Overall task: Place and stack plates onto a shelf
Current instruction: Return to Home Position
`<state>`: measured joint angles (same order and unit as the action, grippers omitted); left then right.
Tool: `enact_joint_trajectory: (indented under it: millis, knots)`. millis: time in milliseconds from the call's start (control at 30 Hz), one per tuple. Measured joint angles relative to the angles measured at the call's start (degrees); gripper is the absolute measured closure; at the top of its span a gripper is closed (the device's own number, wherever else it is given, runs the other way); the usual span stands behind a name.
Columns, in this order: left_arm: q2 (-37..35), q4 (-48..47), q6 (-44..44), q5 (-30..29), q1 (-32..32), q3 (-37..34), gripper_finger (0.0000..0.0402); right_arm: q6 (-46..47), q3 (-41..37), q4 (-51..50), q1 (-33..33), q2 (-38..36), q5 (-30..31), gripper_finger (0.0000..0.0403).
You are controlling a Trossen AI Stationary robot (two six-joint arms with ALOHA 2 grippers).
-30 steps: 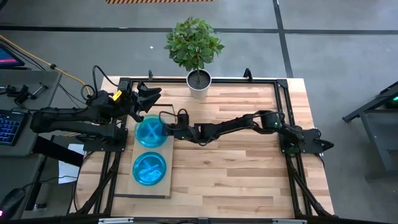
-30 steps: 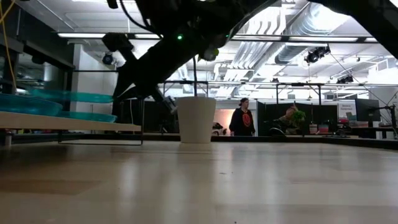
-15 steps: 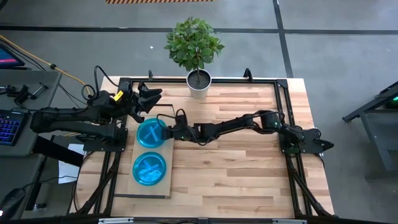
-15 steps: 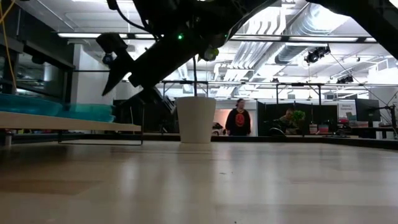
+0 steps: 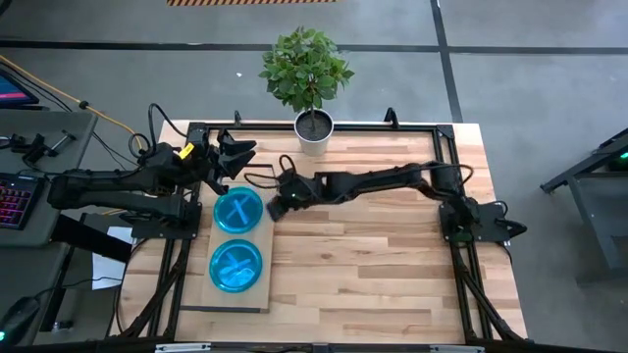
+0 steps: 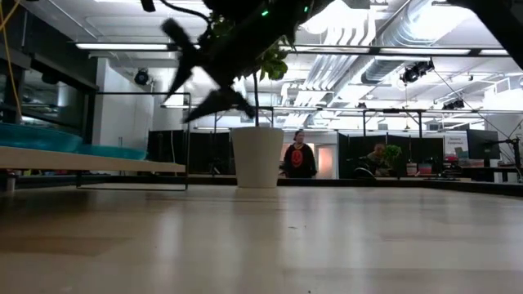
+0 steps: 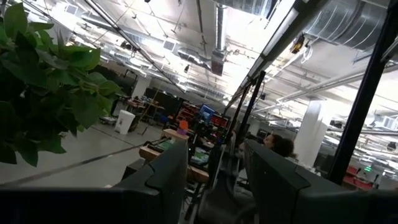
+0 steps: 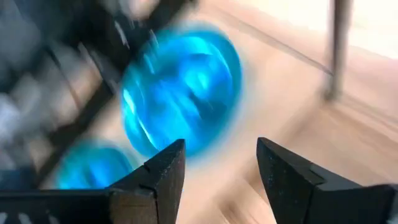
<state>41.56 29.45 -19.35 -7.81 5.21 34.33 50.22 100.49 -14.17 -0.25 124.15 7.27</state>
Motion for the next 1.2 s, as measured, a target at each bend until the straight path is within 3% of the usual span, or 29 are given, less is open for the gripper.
enact_joint_trajectory:
  millis: [100,233,300,433,600,733,933,1200]
  knots:
    - [0.0,0.0,0.0,-0.1,0.0,0.0,0.0255,-7.8,0.0,-15.3,-0.1,-4.0,-1.0,0.0221]
    - [0.1,-0.2,0.0,-0.2,0.0,0.0,0.0255,-17.0,-0.1,-38.4,1.1,-9.2,5.4,0.0221]
    - [0.5,-0.9,0.0,-0.2,0.0,0.0,0.0255,-21.3,-3.4,-43.4,1.7,-12.9,8.5,0.0221]
    - [1.8,-1.6,-1.4,-0.9,0.0,0.0,0.0255,-22.9,-23.0,-35.8,1.7,-28.5,3.8,0.0221]
    - [3.9,-1.7,-6.3,-1.3,-0.2,0.0,0.0255,-13.5,-49.1,-23.5,1.8,-54.1,-1.3,0.0221]
    - [6.0,-0.9,-6.7,-3.0,-2.0,0.0,0.0255,-4.8,-62.6,-13.7,2.6,-72.3,-1.7,0.0221]
    - [7.7,2.4,-4.1,-3.5,-3.4,0.0,0.0255,0.8,-71.5,-5.3,3.1,-91.2,-1.5,0.0221]
    - [7.2,3.2,-1.2,-2.2,-3.4,0.0,0.0255,-3.9,-71.6,2.3,3.0,-99.1,-1.3,0.0221]
